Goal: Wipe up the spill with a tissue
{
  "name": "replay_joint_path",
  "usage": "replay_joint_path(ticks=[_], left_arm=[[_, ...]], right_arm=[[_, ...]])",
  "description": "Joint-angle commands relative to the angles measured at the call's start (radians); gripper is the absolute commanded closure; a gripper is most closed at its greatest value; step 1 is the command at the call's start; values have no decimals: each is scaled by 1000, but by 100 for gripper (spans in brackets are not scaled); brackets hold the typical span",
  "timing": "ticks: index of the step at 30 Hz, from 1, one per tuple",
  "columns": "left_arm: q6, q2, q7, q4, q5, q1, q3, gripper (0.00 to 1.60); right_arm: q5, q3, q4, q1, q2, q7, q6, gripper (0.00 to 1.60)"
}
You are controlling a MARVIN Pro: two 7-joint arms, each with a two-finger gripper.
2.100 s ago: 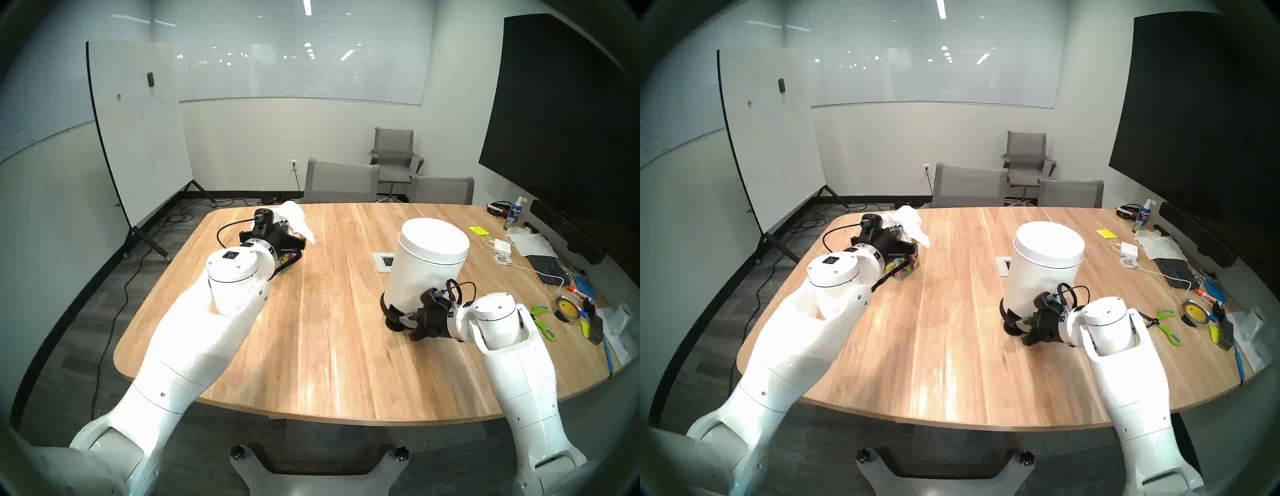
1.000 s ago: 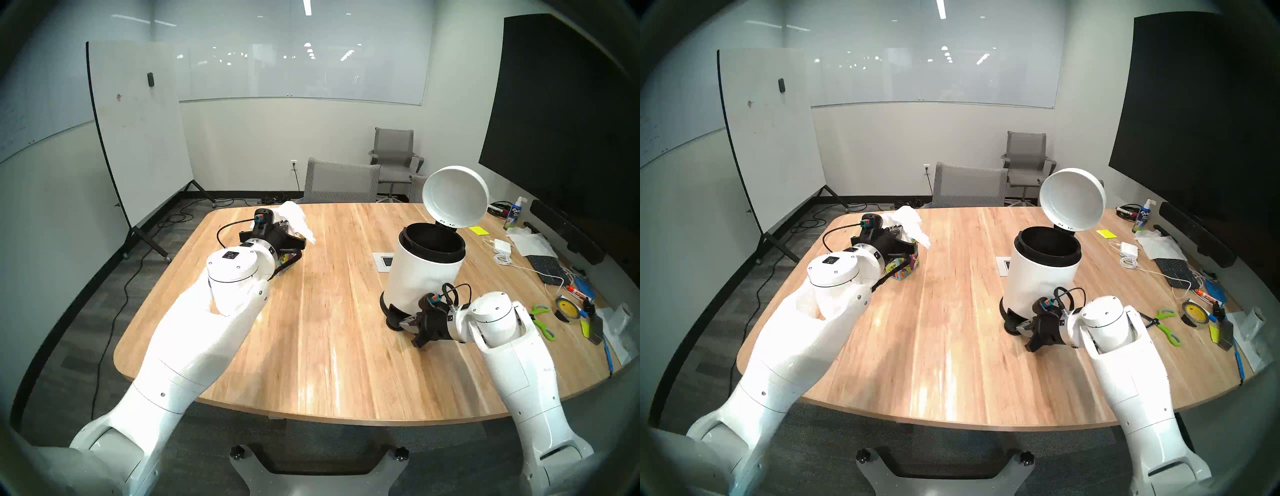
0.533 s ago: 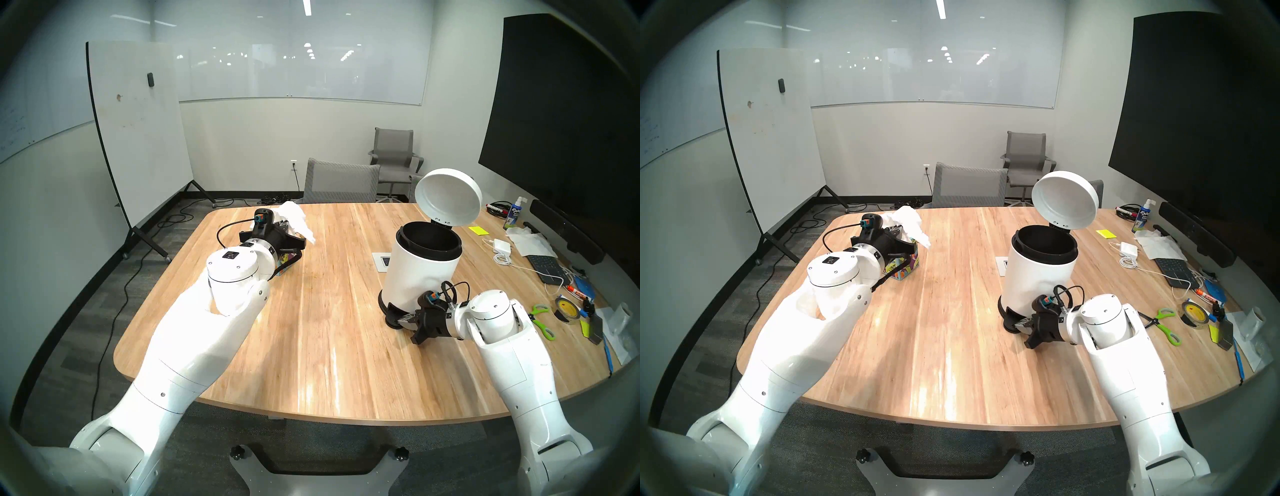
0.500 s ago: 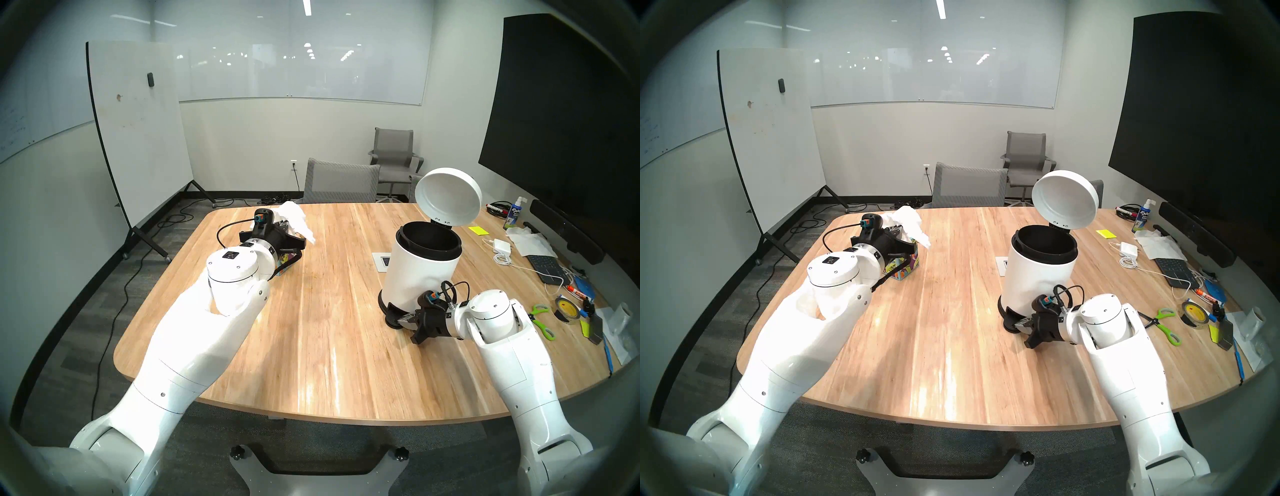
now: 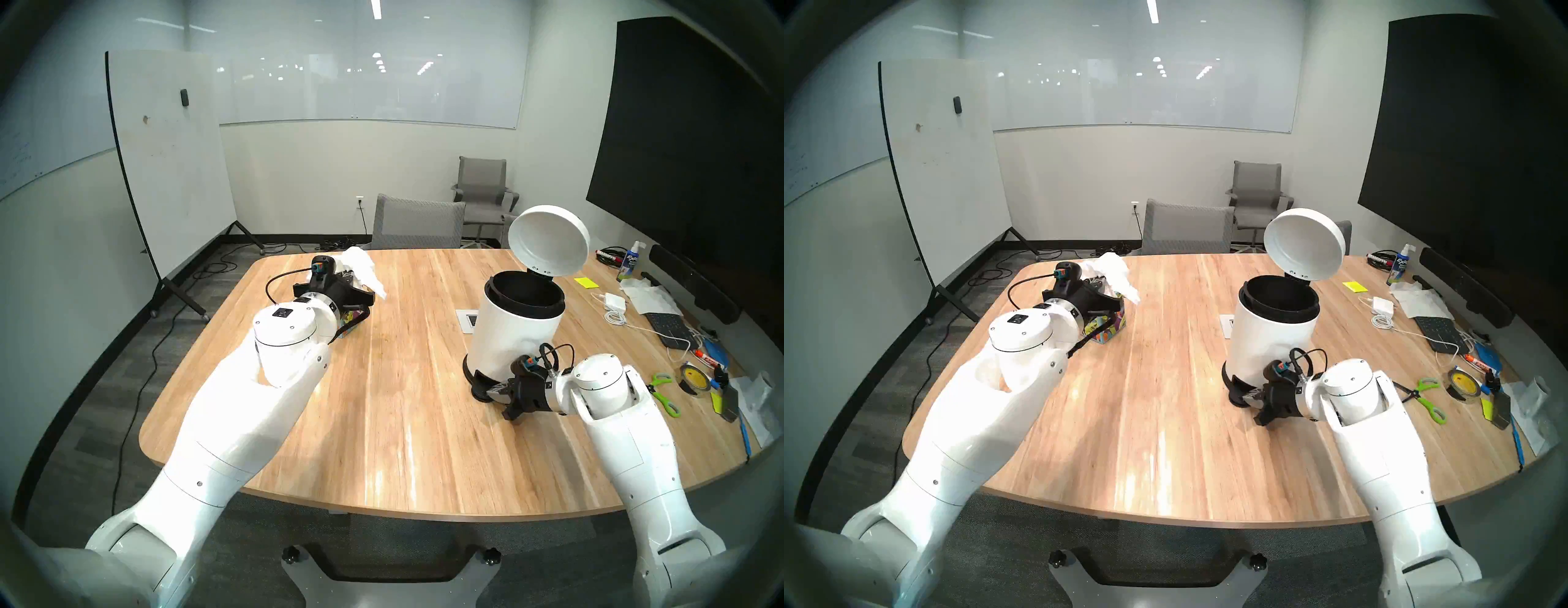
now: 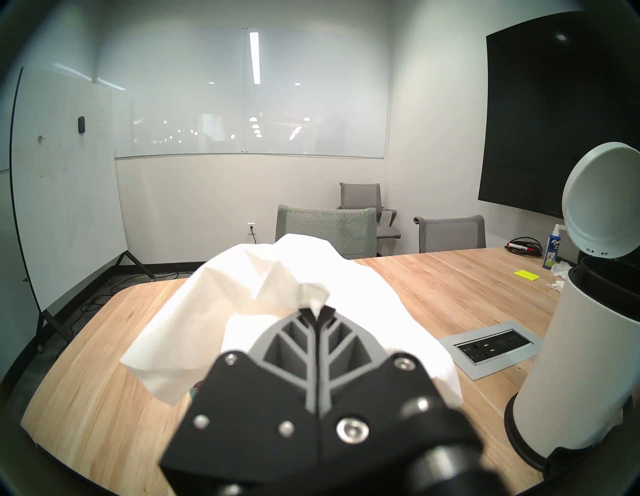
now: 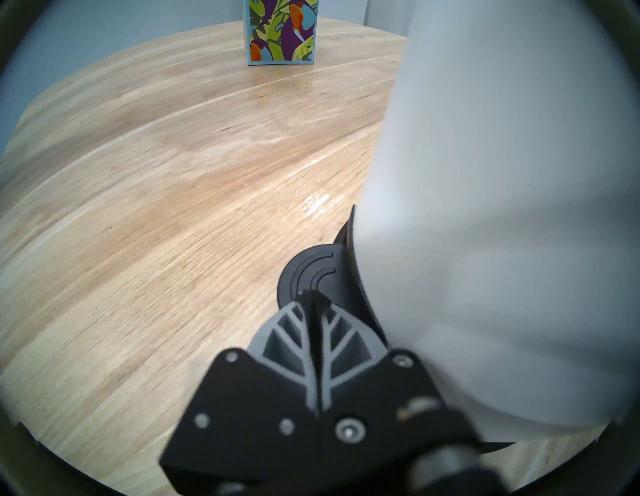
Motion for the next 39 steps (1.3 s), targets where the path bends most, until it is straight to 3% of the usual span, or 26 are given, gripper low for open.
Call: replay_joint_path(ticks=[1, 12, 18, 19, 27, 39], left_arm=[[-3, -2, 1, -27, 1, -12, -4, 160], [-3, -3, 0, -27, 1, -12, -4, 160], [28, -30, 24, -32, -11, -28, -8, 160], [67, -43, 29, -31, -38, -36, -19, 160], [90, -48, 44, -32, -50, -41, -21, 160], [76, -43, 33, -39, -38, -64, 10, 160]], right_arm=[[-21, -26, 39, -13, -13, -17, 6, 160], [-22, -26, 40, -12, -13, -17, 6, 160], [-21, -25, 39, -13, -13, -16, 6, 160], [-21, -25, 39, -13, -13, -16, 6, 160], [-22, -25, 39, -13, -13, -16, 6, 160], [-21, -24, 39, -13, -13, -15, 6, 160]])
